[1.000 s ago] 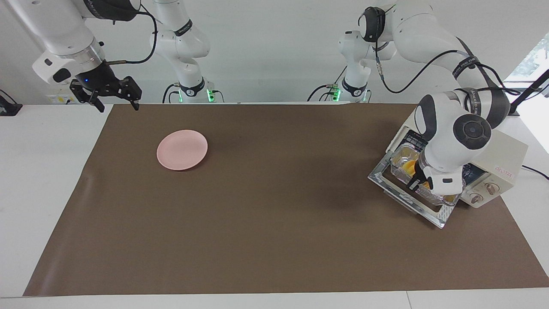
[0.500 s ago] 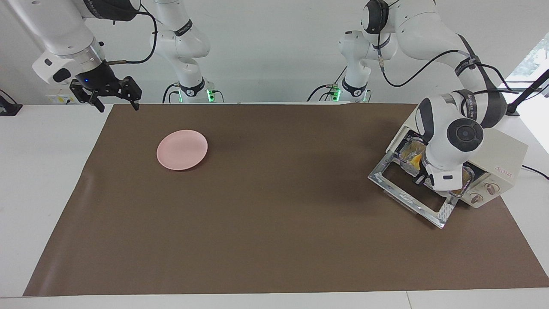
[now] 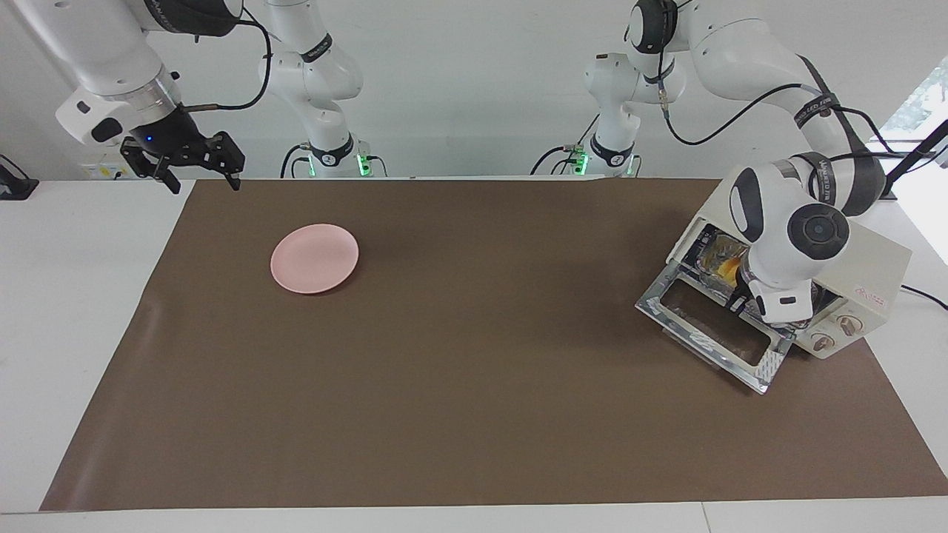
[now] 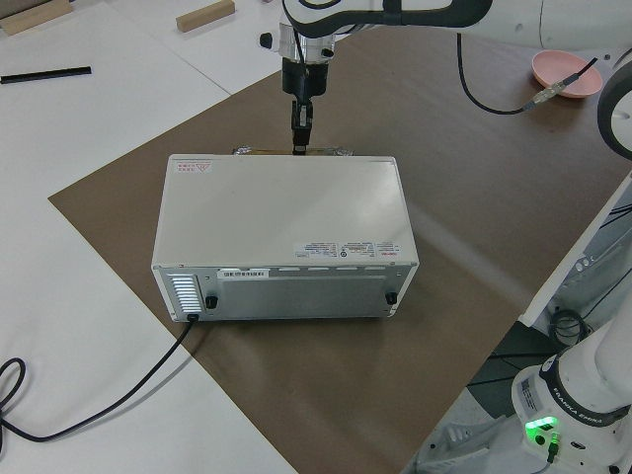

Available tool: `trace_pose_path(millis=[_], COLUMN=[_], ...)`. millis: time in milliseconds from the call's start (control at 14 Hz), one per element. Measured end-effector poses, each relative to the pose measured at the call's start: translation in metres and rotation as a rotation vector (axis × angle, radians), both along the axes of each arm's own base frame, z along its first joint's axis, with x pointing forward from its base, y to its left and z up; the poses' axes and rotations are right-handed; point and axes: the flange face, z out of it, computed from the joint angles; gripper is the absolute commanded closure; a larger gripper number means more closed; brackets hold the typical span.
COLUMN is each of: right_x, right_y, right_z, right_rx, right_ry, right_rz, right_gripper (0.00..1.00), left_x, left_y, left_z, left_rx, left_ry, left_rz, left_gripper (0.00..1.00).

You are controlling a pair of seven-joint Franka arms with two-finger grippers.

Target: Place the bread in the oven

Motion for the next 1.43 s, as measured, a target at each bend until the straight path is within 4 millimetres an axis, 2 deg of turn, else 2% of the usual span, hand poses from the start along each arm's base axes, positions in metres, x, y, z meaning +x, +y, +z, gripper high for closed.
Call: trace_pose_path(millis=[286, 571, 643, 714, 786, 1143, 1429], right_x=[0.0, 0.0, 0.0, 0.0, 0.0, 0.0, 0.0], right_y=[0.0, 0.0, 0.0, 0.0, 0.0, 0.0, 0.0], right_z=[0.0, 0.0, 0.0, 0.0, 0.0, 0.0, 0.0], right_rx=[0.0, 0.0, 0.0, 0.0, 0.0, 0.0, 0.0], right_ry=[0.0, 0.0, 0.0, 0.0, 0.0, 0.0, 0.0], right_rz=[0.0, 0.0, 0.0, 0.0, 0.0, 0.0, 0.0], right_gripper=[0.0, 0.0, 0.0, 0.0, 0.0, 0.0, 0.0], left_x=[-0.014, -0.018, -0.018, -0.018, -0.018, -0.015, -0.004], left_y=[0.011, 0.003, 0.002, 0.002, 0.003, 0.003, -0.013], left_z=[-0.011, -0.009, -0.009, -0.01, -0.01, -0.007, 0.011], left_rx=[0.014, 0.006, 0.002, -0.007, -0.017, -0.034, -0.042], left_ry=[0.028, 0.03, 0.036, 0.047, 0.058, 0.049, -0.042], left_rz=[0.012, -0.007, -0.024, -0.058, -0.093, -0.156, -0.224], left_gripper=[1.0, 1.0, 0.85, 0.37, 0.0, 0.0, 0.0])
